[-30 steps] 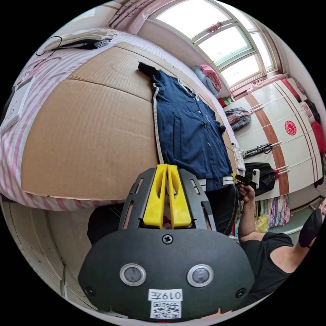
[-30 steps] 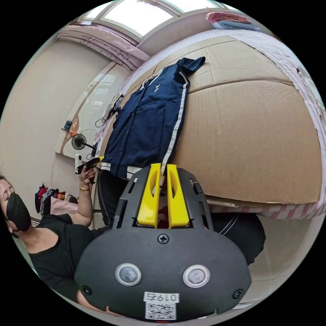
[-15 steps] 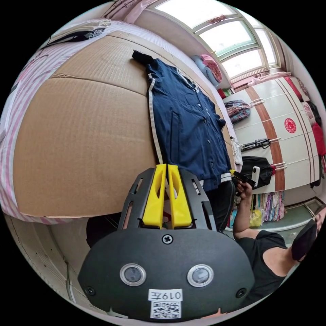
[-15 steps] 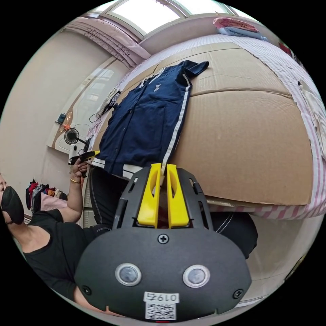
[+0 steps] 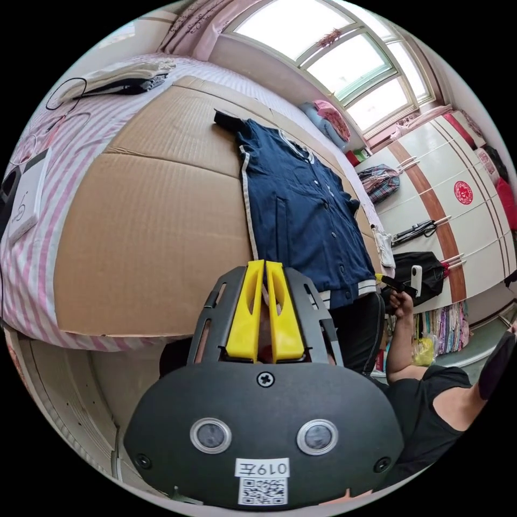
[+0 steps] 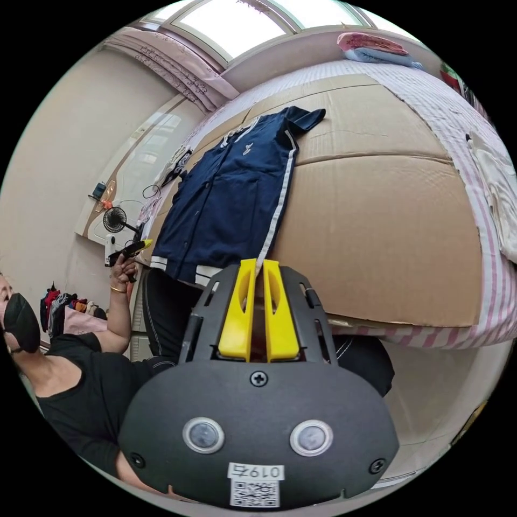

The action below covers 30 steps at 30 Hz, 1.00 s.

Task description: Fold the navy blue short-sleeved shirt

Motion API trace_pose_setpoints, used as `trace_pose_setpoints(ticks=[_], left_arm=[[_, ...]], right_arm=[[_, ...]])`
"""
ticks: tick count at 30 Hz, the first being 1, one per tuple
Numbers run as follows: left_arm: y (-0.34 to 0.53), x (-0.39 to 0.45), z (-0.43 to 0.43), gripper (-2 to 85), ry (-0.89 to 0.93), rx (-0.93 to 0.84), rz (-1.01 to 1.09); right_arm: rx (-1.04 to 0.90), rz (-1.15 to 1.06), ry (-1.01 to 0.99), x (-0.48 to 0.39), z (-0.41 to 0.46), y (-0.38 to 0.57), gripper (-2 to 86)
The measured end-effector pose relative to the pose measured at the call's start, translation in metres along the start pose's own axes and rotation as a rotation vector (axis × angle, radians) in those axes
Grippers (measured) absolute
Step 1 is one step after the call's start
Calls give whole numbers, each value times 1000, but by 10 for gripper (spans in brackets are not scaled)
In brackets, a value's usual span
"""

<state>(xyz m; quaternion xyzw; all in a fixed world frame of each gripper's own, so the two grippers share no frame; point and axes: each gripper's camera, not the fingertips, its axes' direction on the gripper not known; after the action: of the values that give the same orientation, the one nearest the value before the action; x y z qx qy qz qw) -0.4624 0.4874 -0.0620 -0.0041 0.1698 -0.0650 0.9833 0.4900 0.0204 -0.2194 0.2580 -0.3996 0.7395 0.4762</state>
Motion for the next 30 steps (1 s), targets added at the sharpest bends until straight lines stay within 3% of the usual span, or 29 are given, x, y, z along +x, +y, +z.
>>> trace_pose_setpoints(ticks=[4,9,18,30], left_arm=[[-32,-7,-8,78,22,95,-20],[-112,-16,35,106,-22,47,-52],[-208,-44,78,92,33,45,-113],[-272,-35,112,73,22,9,-23]], right_arm=[[59,3,82,2,-35,-34,7],[63,-2,21,9,-29,-103,64],[29,74,-32,37,4,-191,85],[95,84,-122,48,-5,-253,80]])
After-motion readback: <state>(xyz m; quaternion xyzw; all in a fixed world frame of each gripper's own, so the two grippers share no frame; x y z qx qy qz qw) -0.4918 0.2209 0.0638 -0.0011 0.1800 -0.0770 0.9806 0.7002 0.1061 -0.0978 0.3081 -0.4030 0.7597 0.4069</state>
